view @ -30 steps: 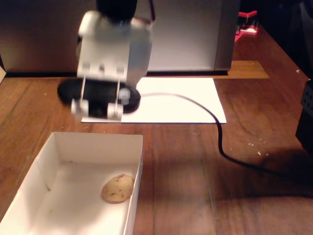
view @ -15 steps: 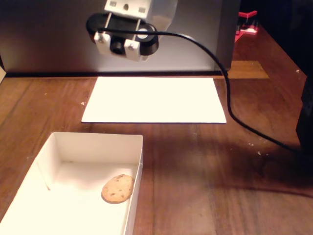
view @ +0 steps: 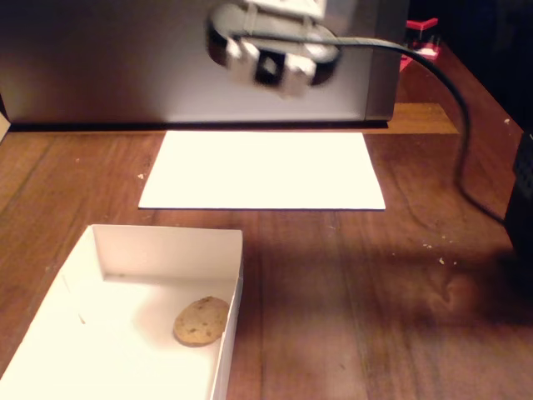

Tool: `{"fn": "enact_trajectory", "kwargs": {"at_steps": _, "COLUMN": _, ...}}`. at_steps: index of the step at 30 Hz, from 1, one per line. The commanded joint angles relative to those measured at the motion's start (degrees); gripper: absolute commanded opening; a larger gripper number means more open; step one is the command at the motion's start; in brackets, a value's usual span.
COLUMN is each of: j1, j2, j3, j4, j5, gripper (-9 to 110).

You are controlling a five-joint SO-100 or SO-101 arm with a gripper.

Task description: Grasp a mini cookies block and put it in the white box.

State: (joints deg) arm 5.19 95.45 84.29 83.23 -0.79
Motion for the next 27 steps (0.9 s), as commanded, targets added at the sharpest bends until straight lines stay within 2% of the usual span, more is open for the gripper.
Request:
{"fn": "enact_trajectory", "kwargs": {"at_steps": 1, "j1": 0.35, "j2": 12.48, "j3": 11.16, "j4": -6.42, "j5": -0.35, "gripper": 0}}
{"fn": "enact_trajectory", "kwargs": {"at_steps": 17, "j1": 1.76, "j2": 23.91, "j3": 35.95, "j4": -17.23, "j5": -1.85, "gripper": 0}}
{"fn": "enact_trajectory", "kwargs": {"at_steps": 22, "j1": 0.0, "j2": 27.16, "j3": 42.19, "j4": -16.96, "j5": 6.24, "gripper": 0}}
{"fn": "enact_trajectory", "kwargs": {"at_steps": 27, "j1": 0.18, "j2": 33.4, "j3": 48.52, "j4": -18.11, "j5": 4.66, "gripper": 0}}
